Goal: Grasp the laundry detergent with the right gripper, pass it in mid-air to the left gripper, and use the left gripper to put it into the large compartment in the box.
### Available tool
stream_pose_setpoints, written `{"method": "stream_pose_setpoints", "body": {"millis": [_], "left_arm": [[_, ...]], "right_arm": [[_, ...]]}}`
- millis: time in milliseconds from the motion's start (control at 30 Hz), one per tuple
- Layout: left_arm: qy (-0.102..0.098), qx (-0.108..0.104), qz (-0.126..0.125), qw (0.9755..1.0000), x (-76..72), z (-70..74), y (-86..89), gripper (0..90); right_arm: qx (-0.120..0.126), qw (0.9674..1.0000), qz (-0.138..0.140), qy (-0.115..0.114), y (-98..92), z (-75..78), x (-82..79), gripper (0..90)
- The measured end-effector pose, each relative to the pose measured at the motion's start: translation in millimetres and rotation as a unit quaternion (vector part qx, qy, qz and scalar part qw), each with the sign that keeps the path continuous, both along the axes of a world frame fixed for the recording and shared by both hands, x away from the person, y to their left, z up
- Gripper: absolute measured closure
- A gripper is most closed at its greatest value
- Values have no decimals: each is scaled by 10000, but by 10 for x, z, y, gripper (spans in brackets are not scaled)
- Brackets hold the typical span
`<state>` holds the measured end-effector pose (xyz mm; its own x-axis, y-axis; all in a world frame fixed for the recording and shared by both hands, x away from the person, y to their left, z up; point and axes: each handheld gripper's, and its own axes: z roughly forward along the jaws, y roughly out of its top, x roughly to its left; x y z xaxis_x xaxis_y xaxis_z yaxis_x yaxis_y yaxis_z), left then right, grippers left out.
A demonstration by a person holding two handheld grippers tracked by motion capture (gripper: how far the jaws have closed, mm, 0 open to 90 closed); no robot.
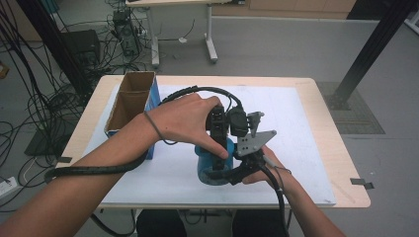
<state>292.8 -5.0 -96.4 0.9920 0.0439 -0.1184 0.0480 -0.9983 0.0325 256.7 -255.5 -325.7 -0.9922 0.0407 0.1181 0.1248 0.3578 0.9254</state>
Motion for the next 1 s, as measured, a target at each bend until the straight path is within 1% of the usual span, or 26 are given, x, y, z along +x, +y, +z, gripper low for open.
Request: {"method": "stream_pose_setpoints", "body": {"millis": [267, 300, 333, 367, 500, 567, 633, 700, 767, 1000], "left_arm": [[-27, -16, 2, 10000, -14, 8, 10, 160], [-32, -24, -2, 10000, -17, 9, 12, 174], [-30, -23, -5, 10000, -17, 9, 12, 207], [-21, -21, -8, 10000, -14, 9, 12, 207], [-9, -37, 9, 10000, -4, 11, 27, 281], [-12, -61, 21, 10000, -1, 10, 42, 307], [13, -49, 28, 10000, 8, 13, 41, 313], [0, -97, 14, 10000, -2, 11, 53, 337], [21, -71, -11, 10000, 2, 16, 39, 364], [4, -46, 9, 10000, 1, 23, 39, 371]], "right_arm": [[15, 10000, 15, 3, 9, 9, 3, 430], [16, 10000, 11, 5, 10, 10, 1, 430], [10, 10000, 4, 16, 10, 13, 2, 430], [10, 10000, 4, 16, 10, 13, 2, 430], [-13, 10000, -4, 5, 15, 18, -4, 430], [-28, 10000, 11, 8, 19, 24, -4, 430], [-22, 10000, 18, 8, 20, 23, -1, 430], [-25, 10000, 15, 3, 21, 28, 0, 430], [-15, 10000, 10, -7, 22, 27, 0, 430], [-14, 10000, 7, 10, 27, 33, 6, 430]]}}
